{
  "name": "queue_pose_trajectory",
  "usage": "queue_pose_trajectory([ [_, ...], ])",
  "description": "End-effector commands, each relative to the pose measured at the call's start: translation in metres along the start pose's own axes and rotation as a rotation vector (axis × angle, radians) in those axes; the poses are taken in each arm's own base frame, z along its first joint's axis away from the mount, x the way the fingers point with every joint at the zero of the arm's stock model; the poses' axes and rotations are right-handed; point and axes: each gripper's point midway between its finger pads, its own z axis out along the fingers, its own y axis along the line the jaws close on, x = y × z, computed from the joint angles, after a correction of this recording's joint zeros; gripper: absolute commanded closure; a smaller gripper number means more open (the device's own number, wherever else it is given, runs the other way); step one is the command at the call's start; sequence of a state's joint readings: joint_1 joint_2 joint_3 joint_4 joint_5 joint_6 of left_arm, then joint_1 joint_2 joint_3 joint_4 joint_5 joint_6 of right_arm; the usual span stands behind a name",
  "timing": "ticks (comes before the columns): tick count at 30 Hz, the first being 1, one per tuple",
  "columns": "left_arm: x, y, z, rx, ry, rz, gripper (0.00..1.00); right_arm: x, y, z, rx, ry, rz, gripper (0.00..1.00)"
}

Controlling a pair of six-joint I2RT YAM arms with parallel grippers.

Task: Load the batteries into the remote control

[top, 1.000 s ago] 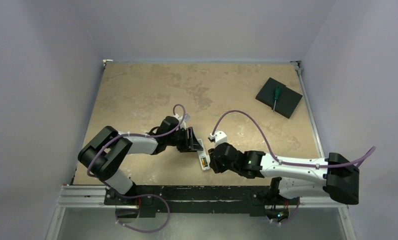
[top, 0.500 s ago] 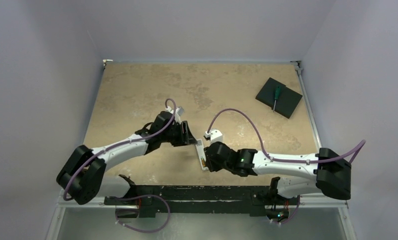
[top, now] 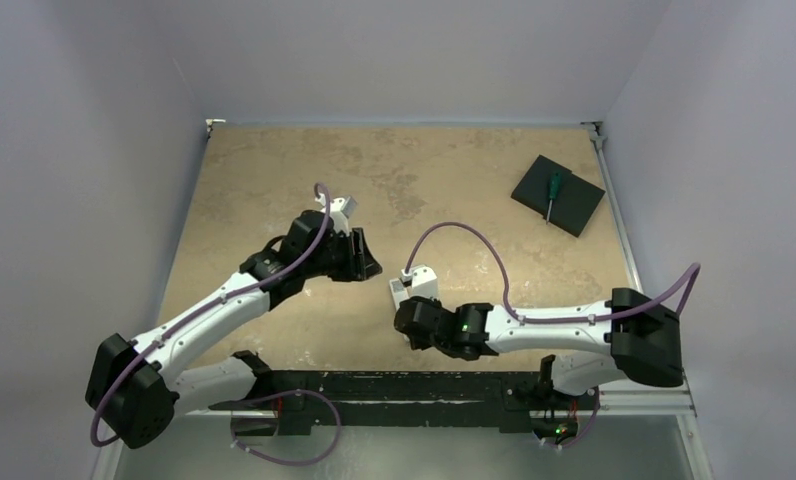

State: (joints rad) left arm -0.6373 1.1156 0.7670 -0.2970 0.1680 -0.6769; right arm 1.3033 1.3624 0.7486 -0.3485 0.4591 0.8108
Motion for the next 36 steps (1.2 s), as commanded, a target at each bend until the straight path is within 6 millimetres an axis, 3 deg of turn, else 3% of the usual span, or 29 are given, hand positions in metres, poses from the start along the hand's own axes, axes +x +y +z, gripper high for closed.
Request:
queue_pose_trajectory([
  [1, -0.012, -0.001, -0.016, -0.017, -0.035, 0.064, 0.57, -0.011, 0.004, -0.004, 0.056, -0.060, 0.057, 0.84],
  [9, -0.009, -0.017, -0.026, 0.056, 0.005, 0.107, 0.57, -0.008, 0.006, -0.001, 0.081, -0.065, 0.068, 0.83],
  [16, -0.006, -0.007, -0.022, 0.013, 0.025, 0.139, 0.57, -0.009, 0.008, 0.002, 0.093, -0.069, 0.065, 0.81],
  [36, -0.002, -0.007, -0.021, 0.024, 0.038, 0.134, 0.57, -0.007, 0.009, 0.007, 0.115, -0.061, 0.057, 0.72],
])
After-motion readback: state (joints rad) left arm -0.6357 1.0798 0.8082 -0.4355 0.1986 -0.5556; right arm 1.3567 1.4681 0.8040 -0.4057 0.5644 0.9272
